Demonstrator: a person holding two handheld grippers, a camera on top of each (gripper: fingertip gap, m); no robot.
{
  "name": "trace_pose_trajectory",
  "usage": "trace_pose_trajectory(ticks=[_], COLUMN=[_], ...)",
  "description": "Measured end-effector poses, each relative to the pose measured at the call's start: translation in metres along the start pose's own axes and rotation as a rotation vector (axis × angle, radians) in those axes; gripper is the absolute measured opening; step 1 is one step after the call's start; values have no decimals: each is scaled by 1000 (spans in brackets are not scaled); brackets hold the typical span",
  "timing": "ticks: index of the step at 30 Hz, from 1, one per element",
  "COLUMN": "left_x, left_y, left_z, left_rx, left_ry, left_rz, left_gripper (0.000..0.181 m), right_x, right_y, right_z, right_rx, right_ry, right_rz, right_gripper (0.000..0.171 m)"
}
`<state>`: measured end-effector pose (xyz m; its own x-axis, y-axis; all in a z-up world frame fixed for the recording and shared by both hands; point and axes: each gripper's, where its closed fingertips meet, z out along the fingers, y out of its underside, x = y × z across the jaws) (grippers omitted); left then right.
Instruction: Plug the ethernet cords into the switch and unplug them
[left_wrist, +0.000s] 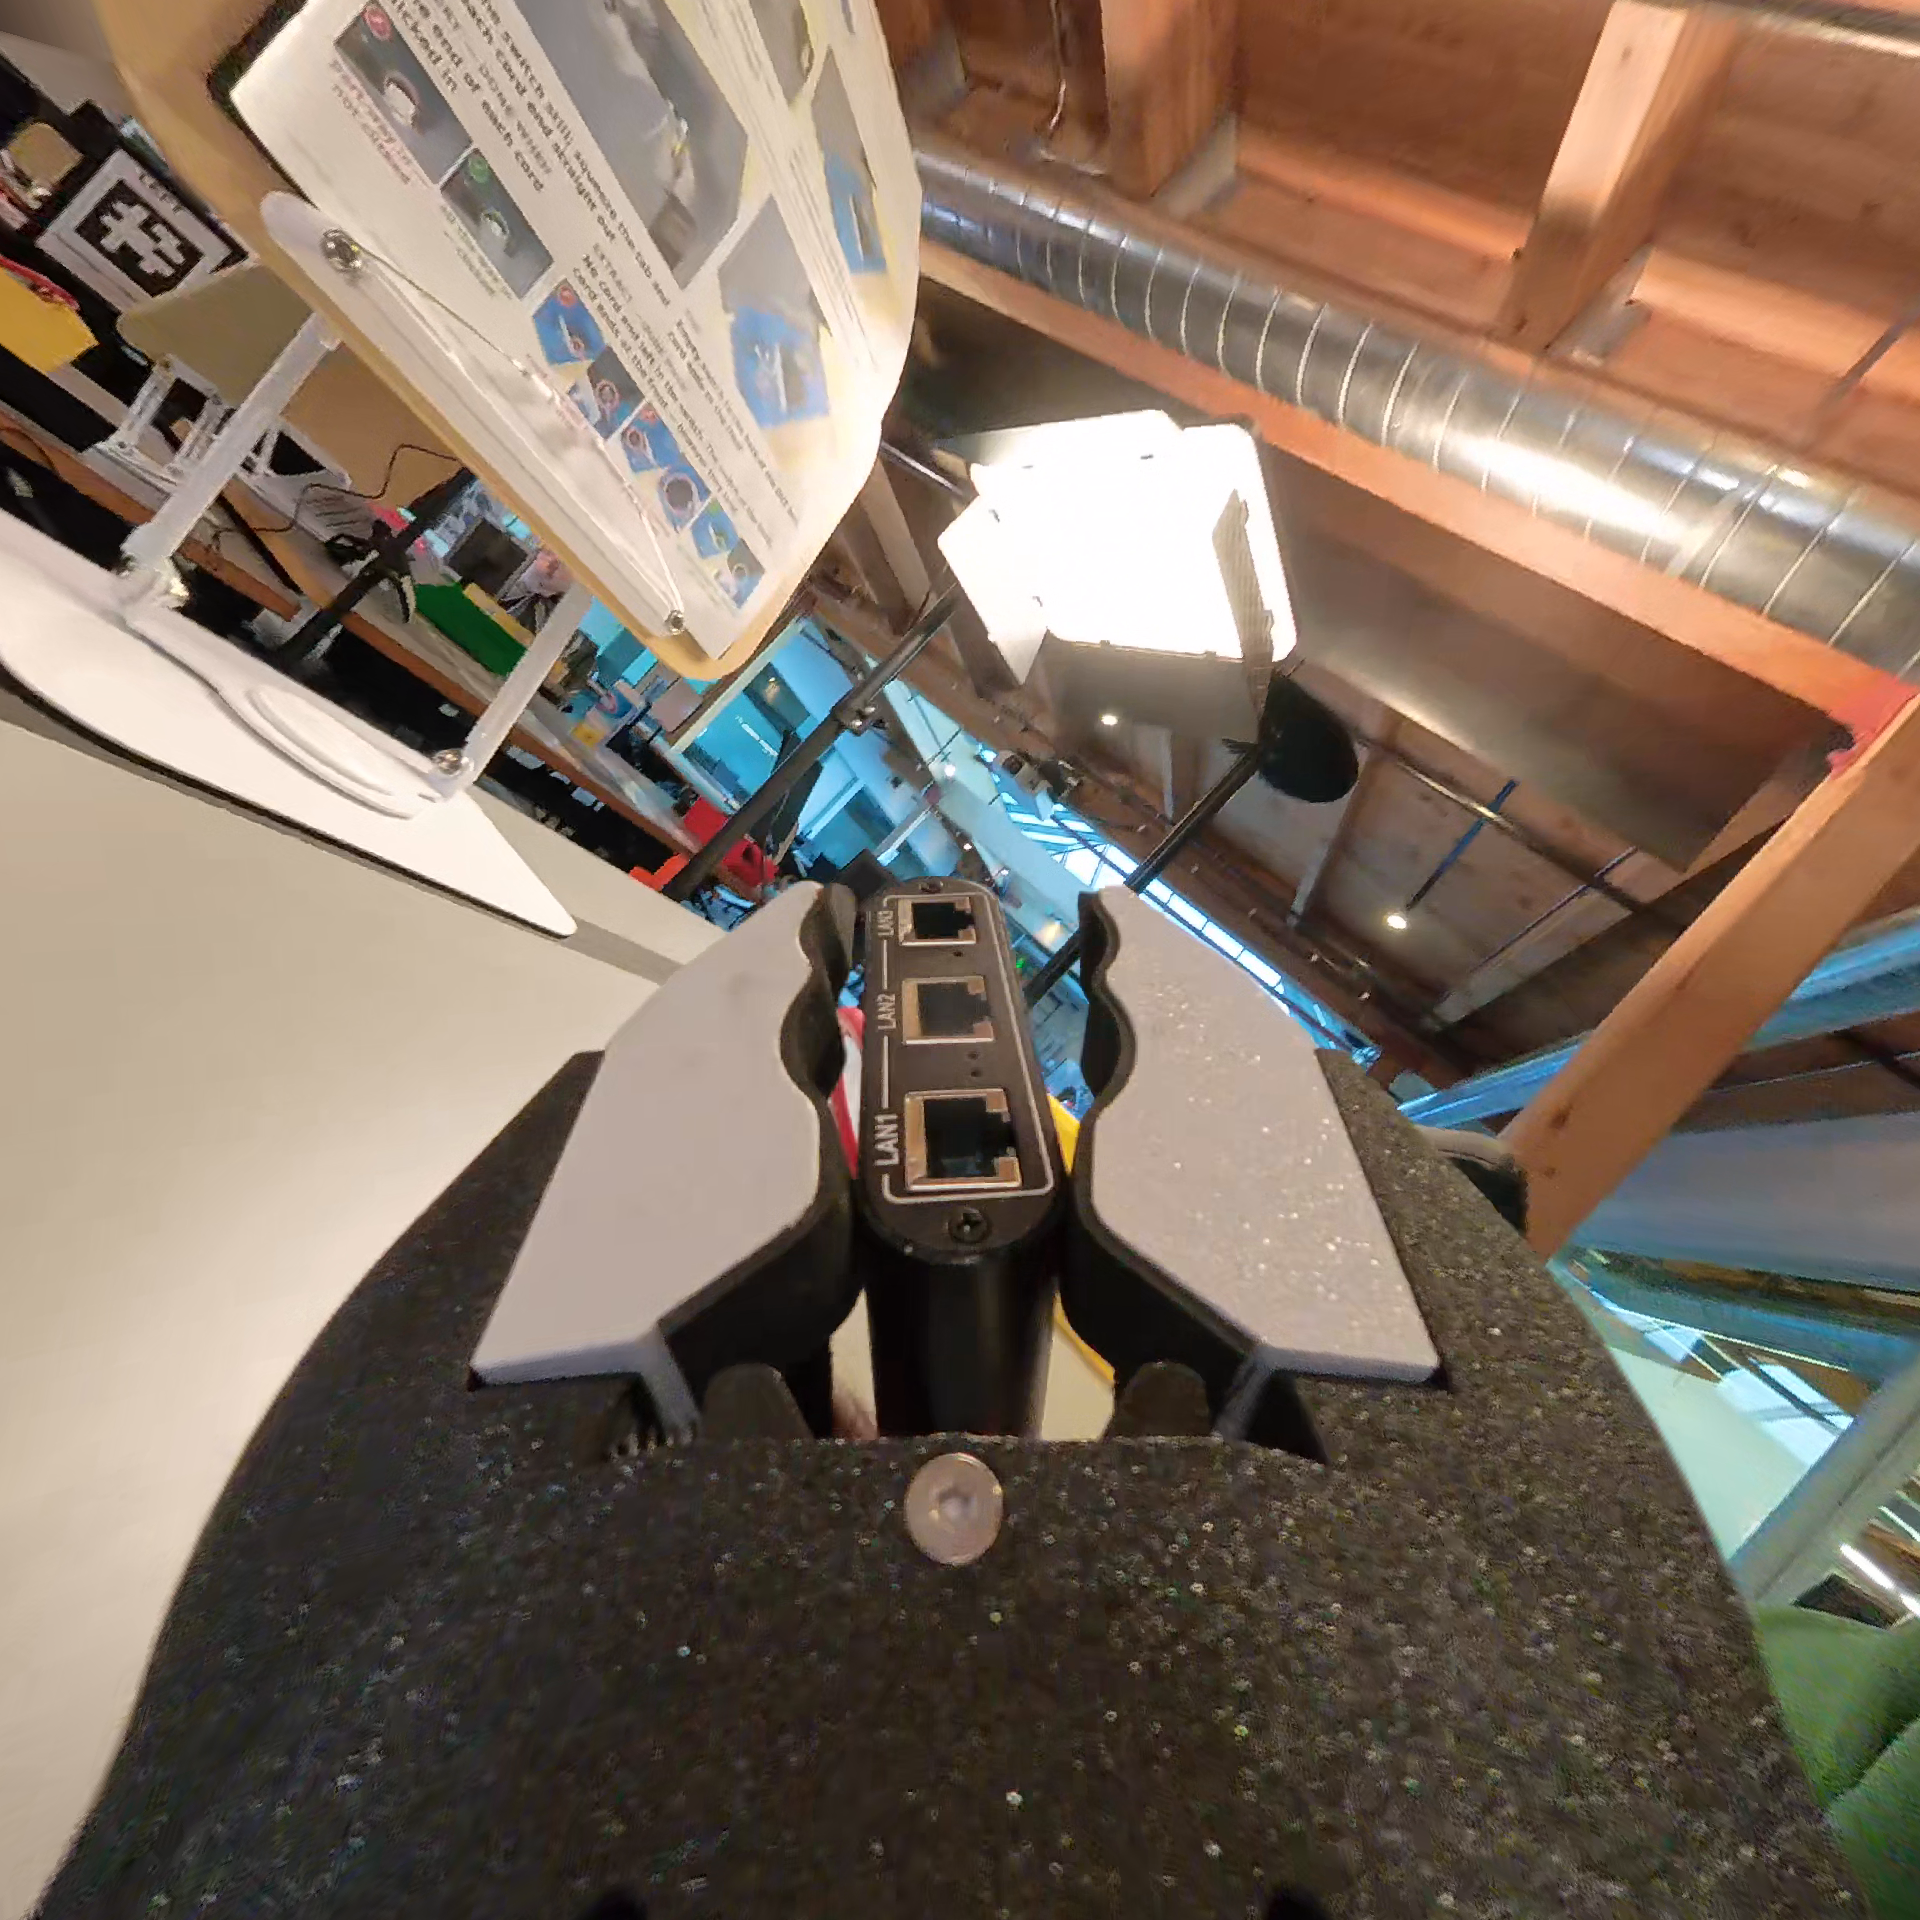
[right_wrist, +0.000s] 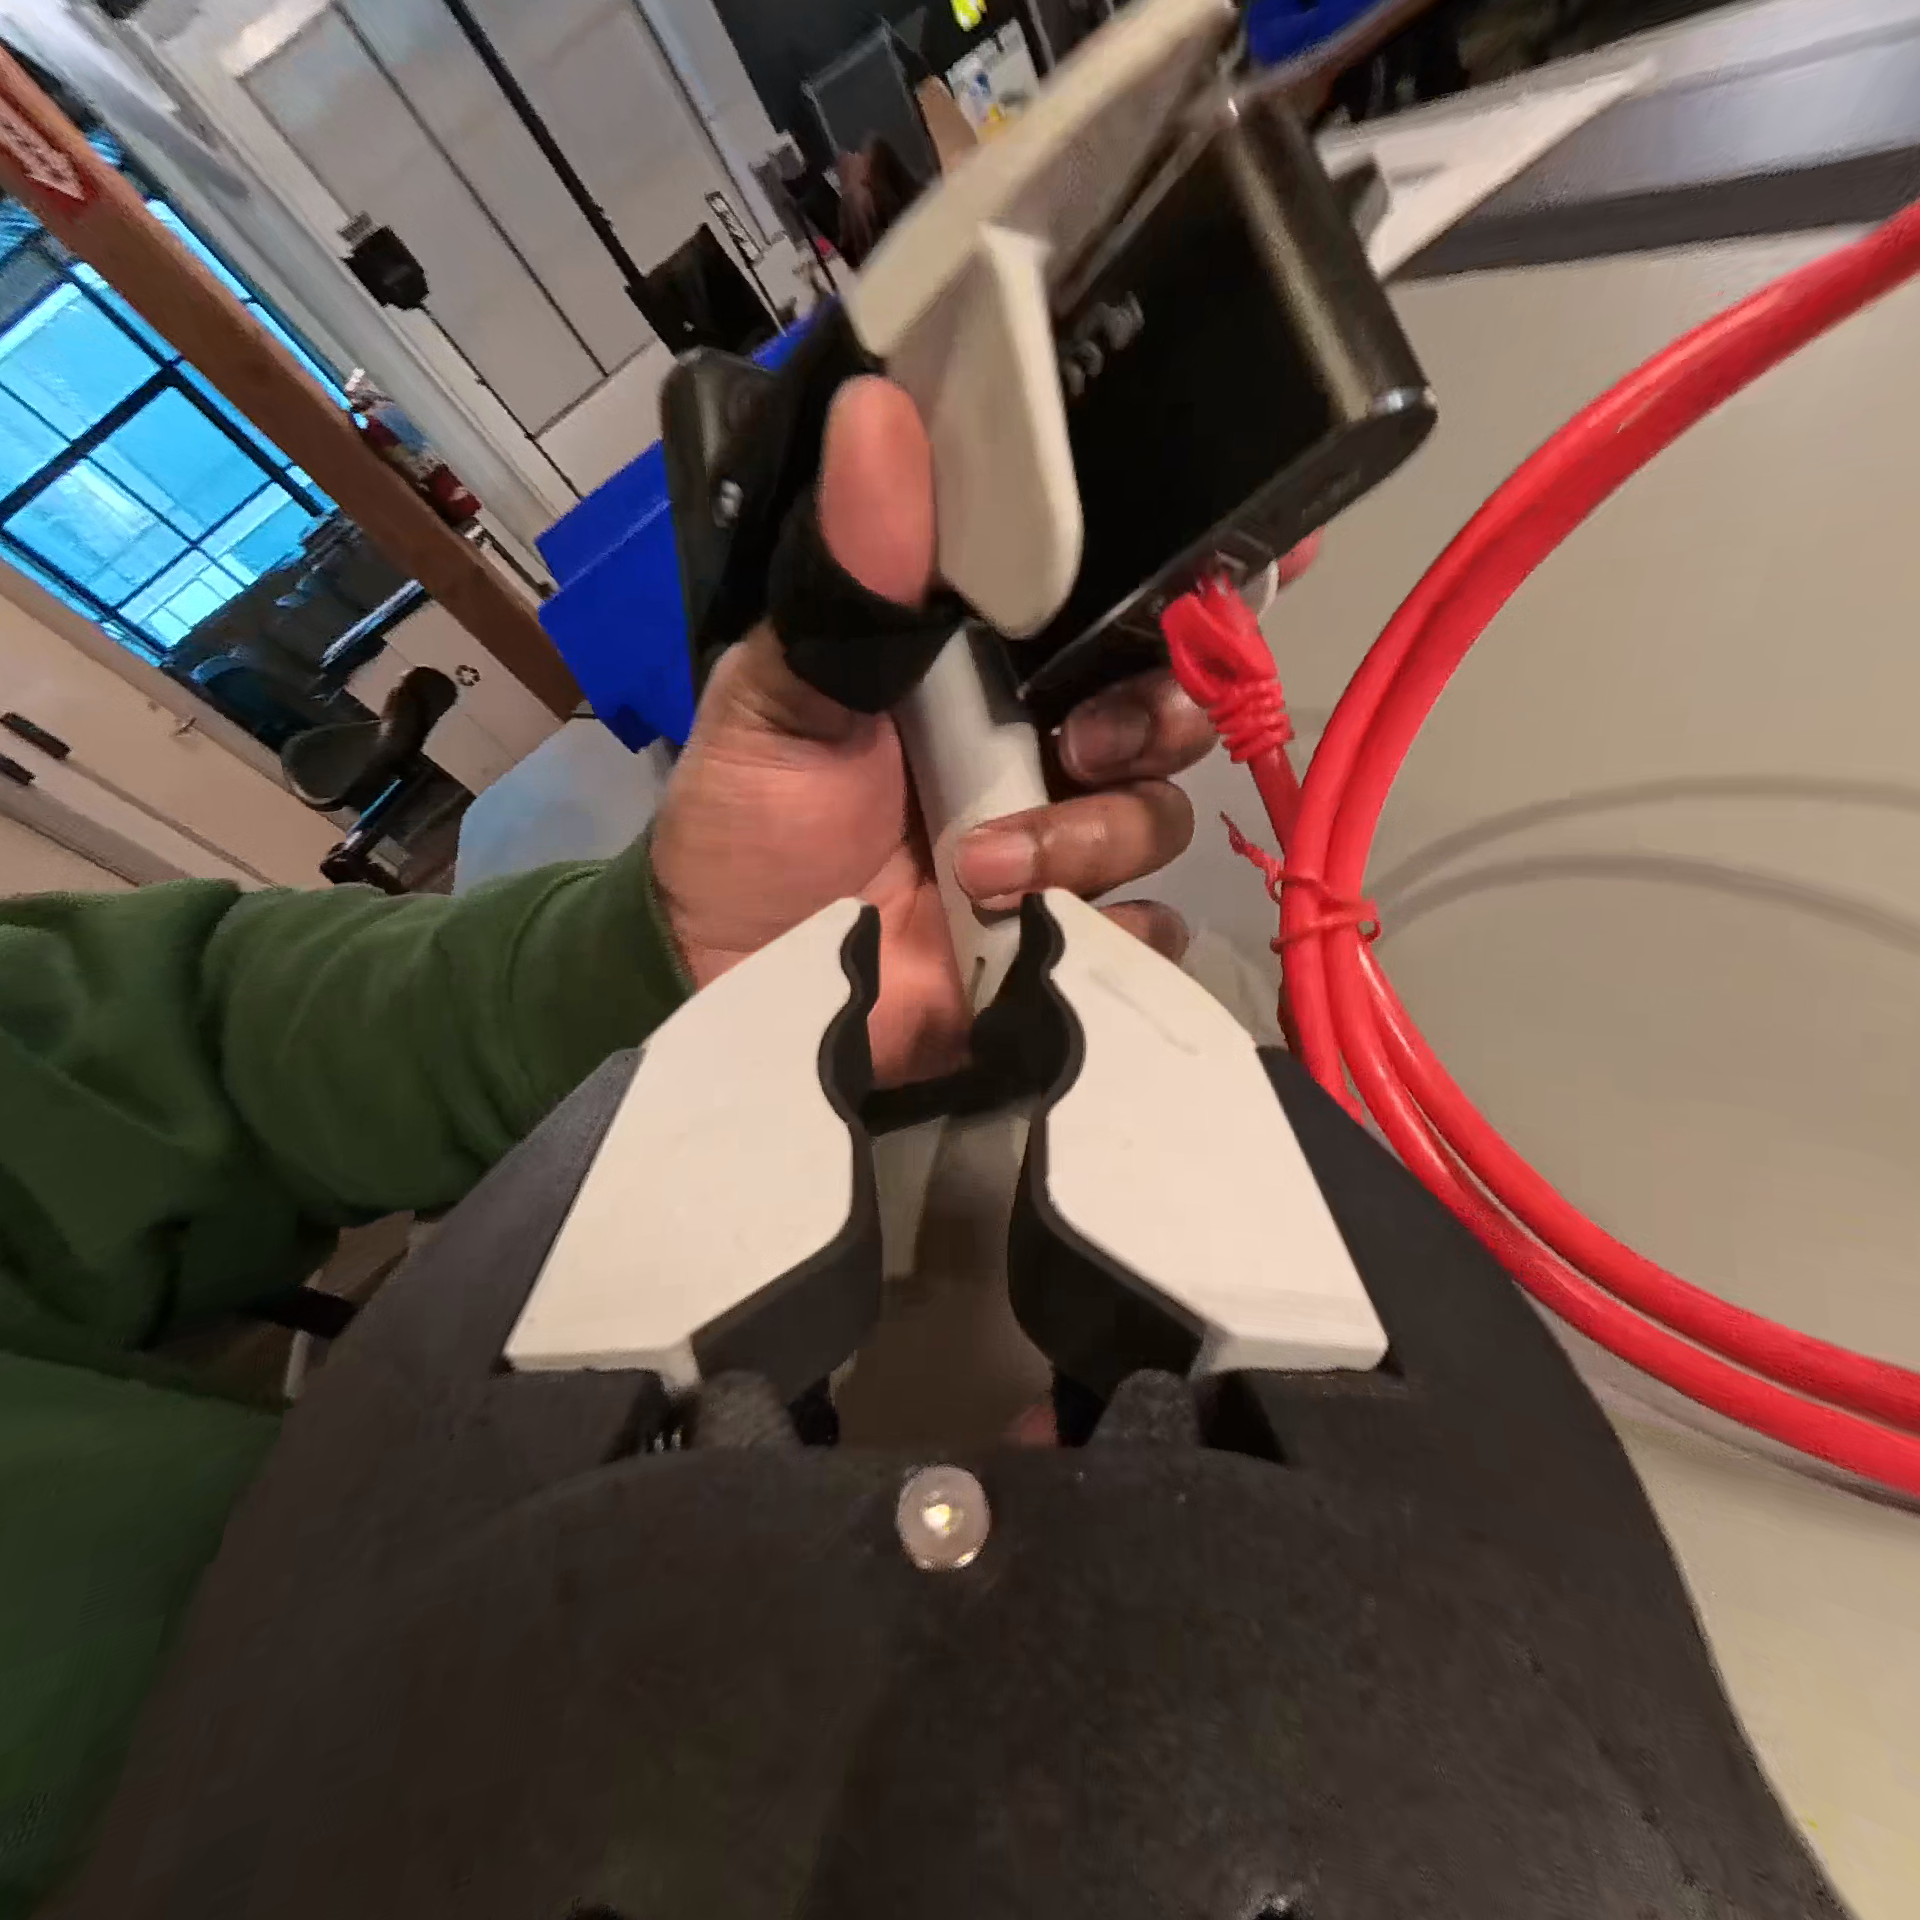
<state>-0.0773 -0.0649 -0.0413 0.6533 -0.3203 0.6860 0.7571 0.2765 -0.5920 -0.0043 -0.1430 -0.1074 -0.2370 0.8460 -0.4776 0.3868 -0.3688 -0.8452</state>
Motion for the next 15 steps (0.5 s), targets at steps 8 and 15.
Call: trace_pose_trajectory(ticks=[8, 15], left_x=[17, 14], left_y=[9, 24], left_z=[4, 7], left_rx=[-39, -136], left_ry=[87, 83], left_rz=[15, -33], left_gripper=[44, 45], right_x=[26, 53], right_y=[-7, -37], right_z=[5, -13], right_rx=[25, 192], right_ry=[29, 33], right_rz=[201, 247], right_gripper=[20, 19])
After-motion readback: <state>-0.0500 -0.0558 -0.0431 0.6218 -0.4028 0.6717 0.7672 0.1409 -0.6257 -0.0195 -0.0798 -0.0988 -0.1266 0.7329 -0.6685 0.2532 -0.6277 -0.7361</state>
